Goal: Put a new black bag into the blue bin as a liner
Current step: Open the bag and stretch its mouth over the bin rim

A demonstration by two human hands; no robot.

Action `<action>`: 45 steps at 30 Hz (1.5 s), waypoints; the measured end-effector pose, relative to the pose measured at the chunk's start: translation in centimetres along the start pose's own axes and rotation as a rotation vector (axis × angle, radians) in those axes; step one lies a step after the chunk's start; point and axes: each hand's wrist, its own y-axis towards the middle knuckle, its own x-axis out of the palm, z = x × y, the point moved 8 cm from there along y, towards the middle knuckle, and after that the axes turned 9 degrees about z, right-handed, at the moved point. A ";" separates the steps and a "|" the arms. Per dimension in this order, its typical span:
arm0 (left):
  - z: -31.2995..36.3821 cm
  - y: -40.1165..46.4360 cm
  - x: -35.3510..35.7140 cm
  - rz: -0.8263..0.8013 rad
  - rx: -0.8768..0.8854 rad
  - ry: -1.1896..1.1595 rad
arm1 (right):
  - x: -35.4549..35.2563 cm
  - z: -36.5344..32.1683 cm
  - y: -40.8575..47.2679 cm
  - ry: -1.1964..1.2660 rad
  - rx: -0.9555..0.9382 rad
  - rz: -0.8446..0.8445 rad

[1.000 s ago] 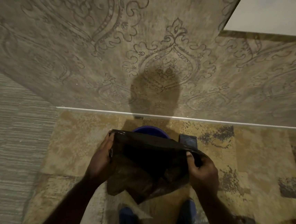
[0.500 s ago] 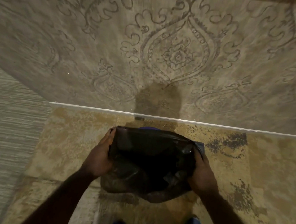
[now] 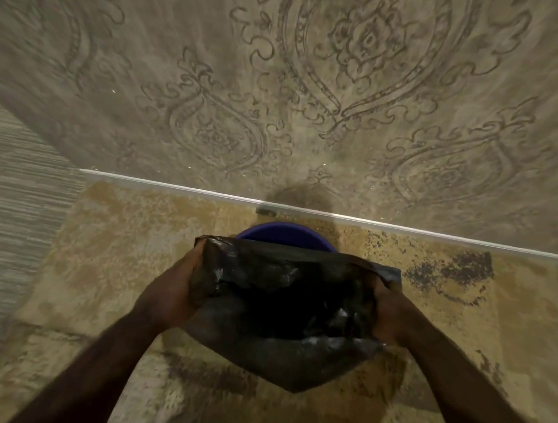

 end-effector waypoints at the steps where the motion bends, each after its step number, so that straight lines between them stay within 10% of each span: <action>1: -1.0 -0.2 0.6 -0.025 -0.024 0.053 | 0.0 0.4 0.7 0.017 0.001 0.016; 15: -10.2 0.6 5.8 -0.013 -0.266 0.357 | 0.8 1.7 9.2 -0.069 -0.129 0.142; 23: -12.0 4.6 6.0 0.022 -0.418 -0.295 | 0.7 0.6 13.8 0.556 0.033 0.150; 34: -15.1 4.1 7.5 0.007 -0.653 -0.717 | 4.4 2.5 13.2 0.534 0.193 -0.089; 45: -18.1 -3.8 10.2 0.268 -0.950 -1.335 | 6.1 8.7 4.7 1.098 0.598 0.220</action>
